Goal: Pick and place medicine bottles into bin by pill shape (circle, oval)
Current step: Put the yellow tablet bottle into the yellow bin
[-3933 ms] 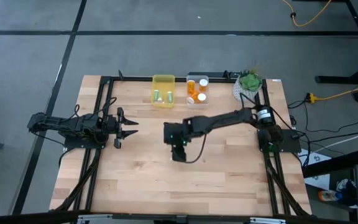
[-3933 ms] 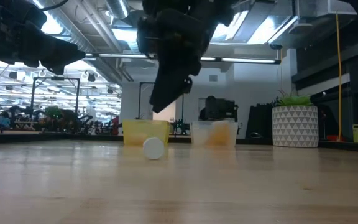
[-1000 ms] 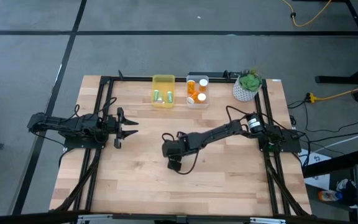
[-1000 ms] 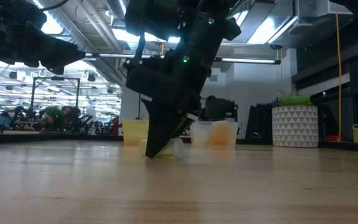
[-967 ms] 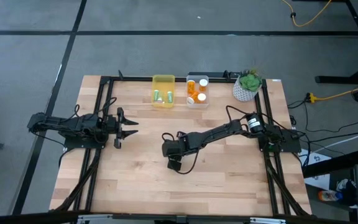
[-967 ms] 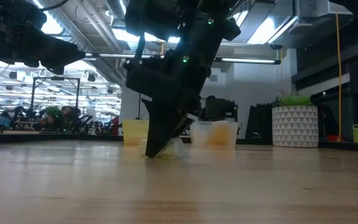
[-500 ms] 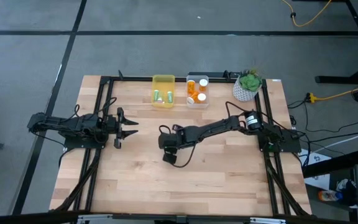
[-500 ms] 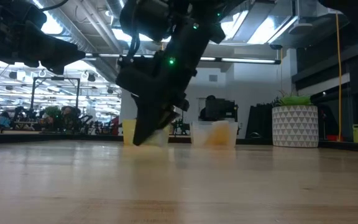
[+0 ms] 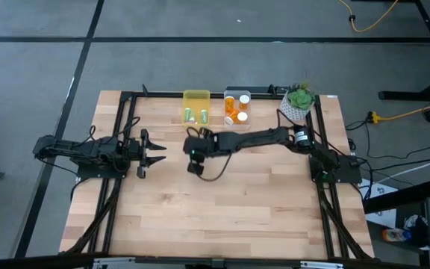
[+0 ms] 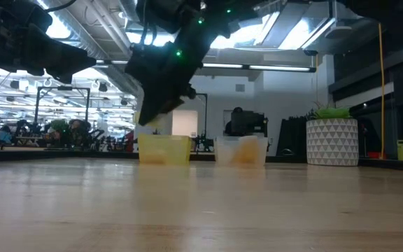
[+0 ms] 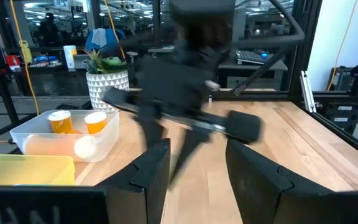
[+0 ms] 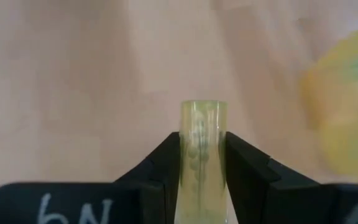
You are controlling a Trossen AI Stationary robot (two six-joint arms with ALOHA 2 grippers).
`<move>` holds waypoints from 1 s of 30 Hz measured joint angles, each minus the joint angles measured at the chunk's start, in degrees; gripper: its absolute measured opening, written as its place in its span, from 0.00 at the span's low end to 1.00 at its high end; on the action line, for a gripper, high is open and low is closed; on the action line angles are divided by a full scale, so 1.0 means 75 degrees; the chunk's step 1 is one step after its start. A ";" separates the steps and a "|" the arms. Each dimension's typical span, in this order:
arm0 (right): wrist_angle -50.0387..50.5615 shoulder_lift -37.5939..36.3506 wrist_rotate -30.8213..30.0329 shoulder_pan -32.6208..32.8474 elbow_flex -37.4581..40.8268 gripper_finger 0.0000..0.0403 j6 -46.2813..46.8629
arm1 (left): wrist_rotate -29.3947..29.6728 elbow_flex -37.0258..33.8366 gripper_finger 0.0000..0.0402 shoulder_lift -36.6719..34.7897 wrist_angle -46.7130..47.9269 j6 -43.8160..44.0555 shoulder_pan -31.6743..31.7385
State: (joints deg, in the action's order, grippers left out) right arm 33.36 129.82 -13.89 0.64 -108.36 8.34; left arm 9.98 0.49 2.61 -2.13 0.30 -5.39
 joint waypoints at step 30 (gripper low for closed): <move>0.1867 0.0036 0.3107 -0.2879 -0.2770 0.27 -0.1755 | 0.0002 0.0000 0.37 0.0003 0.0000 -0.0067 -0.0003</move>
State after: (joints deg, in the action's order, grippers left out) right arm 47.36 130.09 9.41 -20.96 -129.14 -4.82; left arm 9.99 0.49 2.63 -2.13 -0.21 -5.41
